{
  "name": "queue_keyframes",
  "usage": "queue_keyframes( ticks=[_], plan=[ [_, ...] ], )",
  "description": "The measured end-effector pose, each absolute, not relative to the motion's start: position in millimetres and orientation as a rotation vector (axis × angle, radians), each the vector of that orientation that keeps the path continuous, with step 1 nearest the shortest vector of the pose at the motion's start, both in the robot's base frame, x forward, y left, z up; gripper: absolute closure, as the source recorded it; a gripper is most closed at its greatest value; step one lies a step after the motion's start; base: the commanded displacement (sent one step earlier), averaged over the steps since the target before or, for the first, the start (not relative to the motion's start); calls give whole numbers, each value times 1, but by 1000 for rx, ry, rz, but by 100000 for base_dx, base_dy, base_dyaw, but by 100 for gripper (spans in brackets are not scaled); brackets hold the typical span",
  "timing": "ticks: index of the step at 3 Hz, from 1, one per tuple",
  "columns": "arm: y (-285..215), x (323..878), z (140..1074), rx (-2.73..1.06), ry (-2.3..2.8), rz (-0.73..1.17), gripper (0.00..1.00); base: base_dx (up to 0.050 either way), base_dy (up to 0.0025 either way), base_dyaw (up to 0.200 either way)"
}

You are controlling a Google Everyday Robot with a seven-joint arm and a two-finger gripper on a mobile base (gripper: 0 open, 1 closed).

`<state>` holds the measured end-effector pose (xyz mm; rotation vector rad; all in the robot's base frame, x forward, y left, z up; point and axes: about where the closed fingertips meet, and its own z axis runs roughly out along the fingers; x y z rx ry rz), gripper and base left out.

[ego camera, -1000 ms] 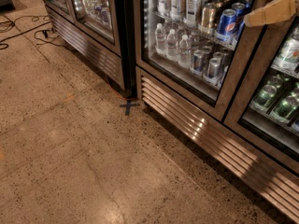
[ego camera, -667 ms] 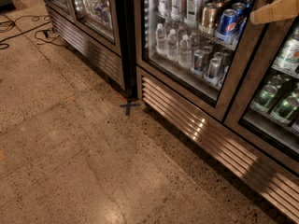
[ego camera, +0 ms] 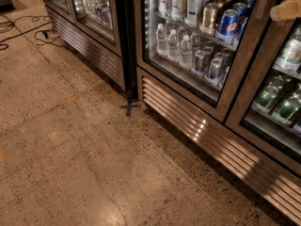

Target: Open right fridge door

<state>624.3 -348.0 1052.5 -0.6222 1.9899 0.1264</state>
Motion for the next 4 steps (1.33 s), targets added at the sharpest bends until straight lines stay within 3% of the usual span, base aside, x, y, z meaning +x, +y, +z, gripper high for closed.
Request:
queue_keyframes(
  ticks=[2,4],
  plan=[
    [-318,643,1043,-693,1963,216,0,0,0,0],
    [-318,675,1044,-650,1947,183,0,0,0,0]
  ],
)
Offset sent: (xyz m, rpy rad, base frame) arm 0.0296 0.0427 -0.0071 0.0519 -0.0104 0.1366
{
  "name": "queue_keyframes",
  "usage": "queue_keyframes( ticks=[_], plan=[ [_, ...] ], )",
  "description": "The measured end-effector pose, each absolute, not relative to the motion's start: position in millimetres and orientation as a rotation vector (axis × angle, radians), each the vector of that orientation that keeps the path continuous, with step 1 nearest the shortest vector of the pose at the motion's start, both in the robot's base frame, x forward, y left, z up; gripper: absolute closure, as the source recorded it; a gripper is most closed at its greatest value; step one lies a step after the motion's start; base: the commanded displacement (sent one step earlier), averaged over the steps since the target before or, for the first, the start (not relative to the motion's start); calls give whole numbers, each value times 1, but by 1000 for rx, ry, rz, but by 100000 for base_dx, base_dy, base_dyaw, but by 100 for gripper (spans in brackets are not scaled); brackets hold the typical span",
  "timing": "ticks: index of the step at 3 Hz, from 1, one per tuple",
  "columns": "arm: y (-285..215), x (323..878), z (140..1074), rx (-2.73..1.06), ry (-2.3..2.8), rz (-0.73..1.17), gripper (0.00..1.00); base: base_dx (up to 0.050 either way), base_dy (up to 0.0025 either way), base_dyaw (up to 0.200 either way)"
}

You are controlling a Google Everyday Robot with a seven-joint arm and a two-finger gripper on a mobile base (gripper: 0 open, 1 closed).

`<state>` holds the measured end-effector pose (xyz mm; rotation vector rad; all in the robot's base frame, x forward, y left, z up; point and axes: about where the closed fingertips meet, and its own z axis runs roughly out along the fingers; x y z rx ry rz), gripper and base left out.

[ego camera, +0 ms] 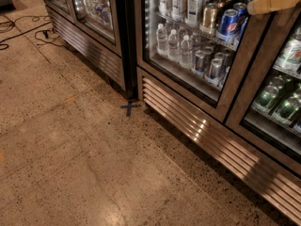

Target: Open right fridge door

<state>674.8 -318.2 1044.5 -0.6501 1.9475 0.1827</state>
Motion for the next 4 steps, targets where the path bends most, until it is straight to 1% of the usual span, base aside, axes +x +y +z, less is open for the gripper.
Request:
queue_keyframes(
  ticks=[1,2,3,4],
  plan=[
    [-316,673,1044,-649,1948,182,0,0,0,0],
    [-320,642,1053,-641,2001,171,0,0,0,0],
    [-318,584,1081,-672,2034,154,0,0,0,0],
    [-315,606,1072,-685,2019,201,0,0,0,0]
  ],
)
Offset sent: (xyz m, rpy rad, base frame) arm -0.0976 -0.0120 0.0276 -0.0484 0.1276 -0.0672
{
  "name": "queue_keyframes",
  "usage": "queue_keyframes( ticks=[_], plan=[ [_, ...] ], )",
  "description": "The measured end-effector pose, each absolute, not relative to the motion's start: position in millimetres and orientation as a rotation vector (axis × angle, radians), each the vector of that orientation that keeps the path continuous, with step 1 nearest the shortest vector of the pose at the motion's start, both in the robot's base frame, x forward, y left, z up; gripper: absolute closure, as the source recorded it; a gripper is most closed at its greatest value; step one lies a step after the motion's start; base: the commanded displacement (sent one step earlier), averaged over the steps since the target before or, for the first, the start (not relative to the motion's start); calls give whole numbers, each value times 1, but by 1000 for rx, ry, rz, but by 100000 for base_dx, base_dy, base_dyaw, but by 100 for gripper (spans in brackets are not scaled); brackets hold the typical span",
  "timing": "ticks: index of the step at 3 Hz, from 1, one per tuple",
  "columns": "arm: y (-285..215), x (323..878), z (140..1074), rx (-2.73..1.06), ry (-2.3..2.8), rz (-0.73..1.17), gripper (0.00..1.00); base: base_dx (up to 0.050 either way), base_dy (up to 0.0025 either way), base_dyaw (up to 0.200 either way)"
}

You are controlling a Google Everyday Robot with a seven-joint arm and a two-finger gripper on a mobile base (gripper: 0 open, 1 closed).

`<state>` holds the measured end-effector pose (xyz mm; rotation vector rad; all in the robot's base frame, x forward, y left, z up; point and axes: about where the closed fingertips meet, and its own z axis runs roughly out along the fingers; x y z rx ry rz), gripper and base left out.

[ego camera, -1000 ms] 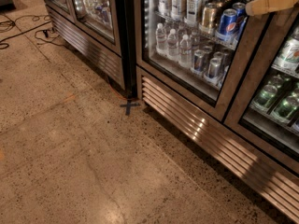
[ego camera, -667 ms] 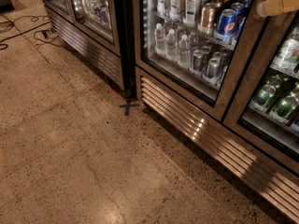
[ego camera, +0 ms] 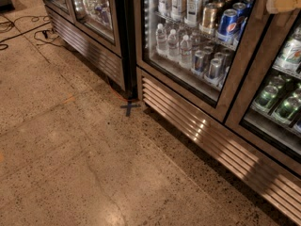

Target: Open right fridge door

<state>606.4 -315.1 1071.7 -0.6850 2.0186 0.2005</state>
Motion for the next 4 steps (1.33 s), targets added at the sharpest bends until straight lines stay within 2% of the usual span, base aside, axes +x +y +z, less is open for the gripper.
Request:
queue_keyframes(
  ticks=[2,4],
  plan=[
    [-322,621,1062,-672,2031,220,0,0,0,0],
    [-350,670,1049,-621,1982,209,0,0,0,0]
  ],
)
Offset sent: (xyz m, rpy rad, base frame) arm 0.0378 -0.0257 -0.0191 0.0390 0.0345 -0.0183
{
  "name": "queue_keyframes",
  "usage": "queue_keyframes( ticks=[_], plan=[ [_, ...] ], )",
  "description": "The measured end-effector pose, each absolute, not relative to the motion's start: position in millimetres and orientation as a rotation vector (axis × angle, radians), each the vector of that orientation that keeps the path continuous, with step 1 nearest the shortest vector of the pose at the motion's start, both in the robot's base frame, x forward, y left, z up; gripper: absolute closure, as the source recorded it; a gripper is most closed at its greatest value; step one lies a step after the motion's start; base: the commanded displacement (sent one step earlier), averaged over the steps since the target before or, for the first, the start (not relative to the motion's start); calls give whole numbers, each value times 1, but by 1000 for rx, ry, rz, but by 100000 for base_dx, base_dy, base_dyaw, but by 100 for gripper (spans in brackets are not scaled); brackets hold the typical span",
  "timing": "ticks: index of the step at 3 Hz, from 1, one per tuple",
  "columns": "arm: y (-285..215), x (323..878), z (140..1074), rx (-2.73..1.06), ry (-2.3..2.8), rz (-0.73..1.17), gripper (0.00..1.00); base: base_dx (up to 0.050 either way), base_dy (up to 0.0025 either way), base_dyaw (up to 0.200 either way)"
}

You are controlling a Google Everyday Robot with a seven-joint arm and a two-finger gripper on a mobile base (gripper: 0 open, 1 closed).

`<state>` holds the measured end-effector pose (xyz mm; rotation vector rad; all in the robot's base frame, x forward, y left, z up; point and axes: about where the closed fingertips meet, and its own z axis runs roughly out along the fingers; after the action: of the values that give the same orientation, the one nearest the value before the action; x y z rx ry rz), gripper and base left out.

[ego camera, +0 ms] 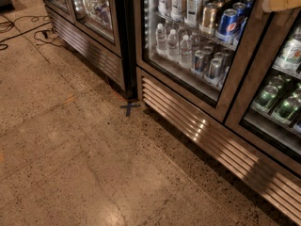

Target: Open right fridge door

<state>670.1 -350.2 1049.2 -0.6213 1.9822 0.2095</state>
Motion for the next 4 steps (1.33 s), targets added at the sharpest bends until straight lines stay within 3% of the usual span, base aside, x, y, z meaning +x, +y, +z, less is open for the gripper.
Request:
queue_keyframes(
  ticks=[4],
  plan=[
    [-339,697,1028,-680,1958,268,0,0,0,0]
  ],
)
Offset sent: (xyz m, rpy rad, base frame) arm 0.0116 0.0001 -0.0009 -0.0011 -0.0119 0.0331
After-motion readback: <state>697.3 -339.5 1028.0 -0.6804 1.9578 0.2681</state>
